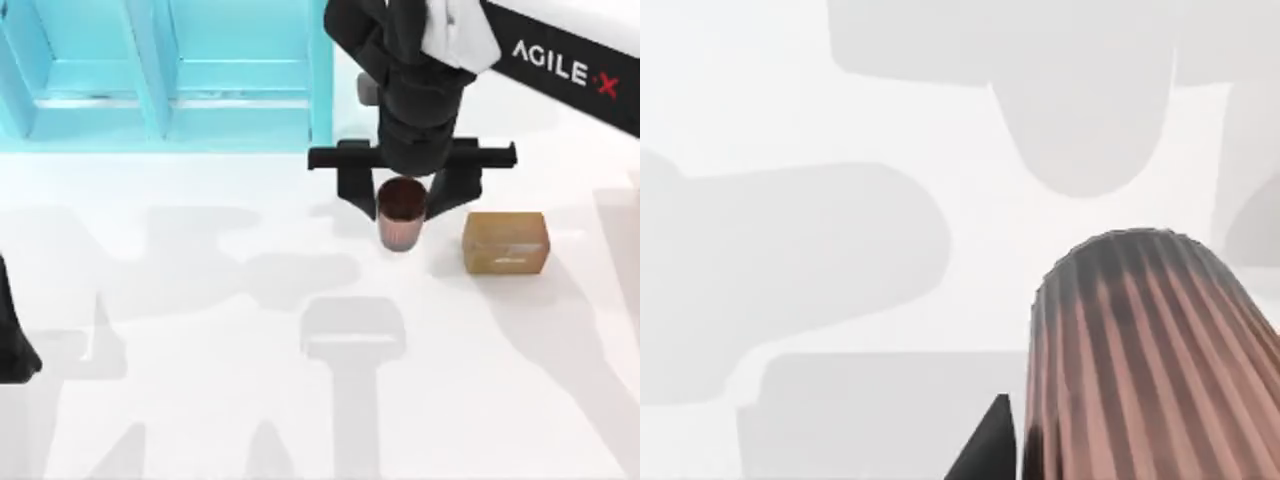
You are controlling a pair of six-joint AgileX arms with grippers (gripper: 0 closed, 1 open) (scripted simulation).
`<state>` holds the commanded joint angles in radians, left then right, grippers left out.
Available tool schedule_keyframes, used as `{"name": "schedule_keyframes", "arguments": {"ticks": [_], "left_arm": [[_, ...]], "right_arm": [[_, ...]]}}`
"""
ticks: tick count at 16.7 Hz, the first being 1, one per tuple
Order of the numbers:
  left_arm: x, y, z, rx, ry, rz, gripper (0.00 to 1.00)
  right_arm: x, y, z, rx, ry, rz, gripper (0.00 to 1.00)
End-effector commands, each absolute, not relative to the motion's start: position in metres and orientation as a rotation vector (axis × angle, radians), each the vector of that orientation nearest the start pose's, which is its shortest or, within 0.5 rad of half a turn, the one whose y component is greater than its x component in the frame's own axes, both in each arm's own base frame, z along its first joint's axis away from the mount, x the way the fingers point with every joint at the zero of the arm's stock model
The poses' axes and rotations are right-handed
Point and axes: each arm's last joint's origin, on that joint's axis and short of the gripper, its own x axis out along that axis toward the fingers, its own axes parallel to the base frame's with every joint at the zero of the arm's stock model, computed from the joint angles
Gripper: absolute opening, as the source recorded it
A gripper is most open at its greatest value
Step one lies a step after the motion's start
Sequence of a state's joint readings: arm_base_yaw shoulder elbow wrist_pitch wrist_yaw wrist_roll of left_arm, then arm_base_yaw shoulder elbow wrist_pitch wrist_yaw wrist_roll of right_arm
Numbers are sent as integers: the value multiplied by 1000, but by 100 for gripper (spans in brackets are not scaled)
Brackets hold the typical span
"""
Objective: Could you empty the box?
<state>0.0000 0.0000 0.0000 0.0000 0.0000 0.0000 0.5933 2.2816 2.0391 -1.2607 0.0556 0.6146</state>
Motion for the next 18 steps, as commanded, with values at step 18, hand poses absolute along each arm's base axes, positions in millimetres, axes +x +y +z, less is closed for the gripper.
{"name": "schedule_keyframes", "arguments": {"ticks": [18], "left_arm": [[106, -1, 160, 0, 0, 0, 100]], "right_arm": [[378, 259, 156, 6, 1486, -12, 15]]}}
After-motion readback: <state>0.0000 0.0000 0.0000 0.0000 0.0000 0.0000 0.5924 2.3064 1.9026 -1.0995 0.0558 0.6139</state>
